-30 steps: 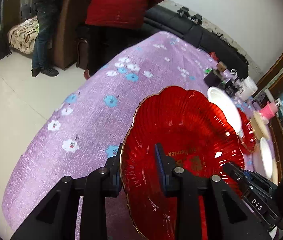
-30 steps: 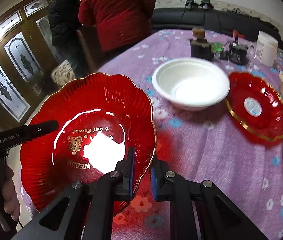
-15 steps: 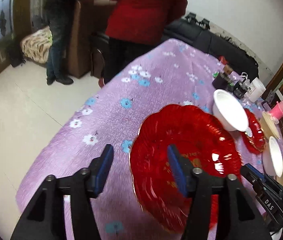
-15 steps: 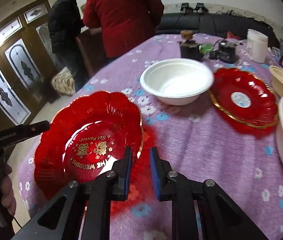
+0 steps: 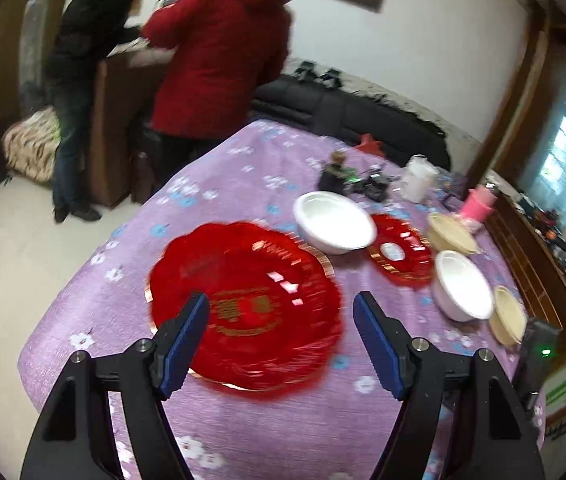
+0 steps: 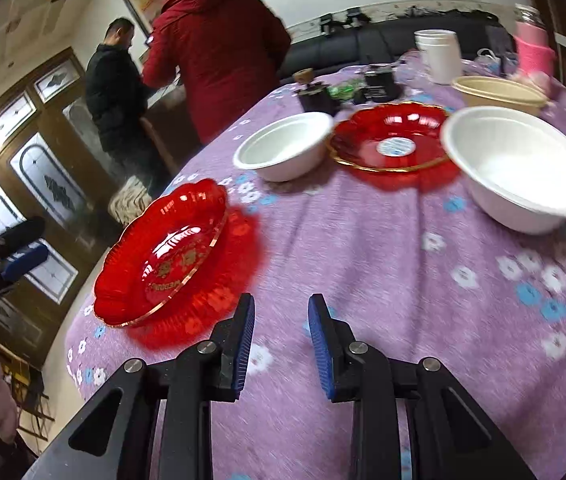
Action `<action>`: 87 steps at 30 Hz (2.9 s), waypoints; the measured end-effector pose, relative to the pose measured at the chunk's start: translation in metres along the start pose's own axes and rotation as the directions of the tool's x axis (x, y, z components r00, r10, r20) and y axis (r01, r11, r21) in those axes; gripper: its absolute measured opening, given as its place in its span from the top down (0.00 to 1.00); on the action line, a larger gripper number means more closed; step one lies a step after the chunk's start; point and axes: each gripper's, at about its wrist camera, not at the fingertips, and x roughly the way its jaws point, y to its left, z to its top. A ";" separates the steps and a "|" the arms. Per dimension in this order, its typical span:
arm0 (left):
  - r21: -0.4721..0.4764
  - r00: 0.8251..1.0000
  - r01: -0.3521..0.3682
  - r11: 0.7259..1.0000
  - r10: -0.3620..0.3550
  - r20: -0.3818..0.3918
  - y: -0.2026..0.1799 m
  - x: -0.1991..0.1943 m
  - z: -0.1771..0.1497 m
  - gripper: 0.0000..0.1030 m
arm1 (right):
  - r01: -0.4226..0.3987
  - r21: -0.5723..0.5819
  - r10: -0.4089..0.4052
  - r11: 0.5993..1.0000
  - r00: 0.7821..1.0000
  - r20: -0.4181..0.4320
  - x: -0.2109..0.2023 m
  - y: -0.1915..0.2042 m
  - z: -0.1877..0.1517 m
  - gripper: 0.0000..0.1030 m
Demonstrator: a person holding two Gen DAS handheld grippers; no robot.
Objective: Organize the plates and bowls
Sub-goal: 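Move the left tool to the white paper plate, then grasp the white paper plate rim with the left tool and lift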
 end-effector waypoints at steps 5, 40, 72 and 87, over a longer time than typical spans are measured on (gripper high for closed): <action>0.059 0.993 0.083 0.995 -0.087 0.085 -0.046 -0.033 0.016 0.28 | 0.002 0.046 -0.005 0.999 0.999 0.049 -0.030 -0.024 -0.006 0.69; 0.293 0.946 0.061 0.954 -0.149 0.287 -0.190 -0.158 0.136 0.06 | 0.086 0.124 -0.121 0.989 0.945 0.305 -0.187 -0.102 0.015 0.51; -0.138 0.887 0.102 0.985 -0.153 -0.435 -0.006 0.306 0.136 0.27 | -0.053 0.352 0.092 0.934 0.991 -0.095 0.142 -0.046 0.128 0.50; -0.112 0.895 0.111 0.987 -0.149 -0.420 -0.008 0.268 0.138 0.75 | -0.064 0.230 0.073 0.971 0.997 -0.033 0.113 -0.016 0.132 0.79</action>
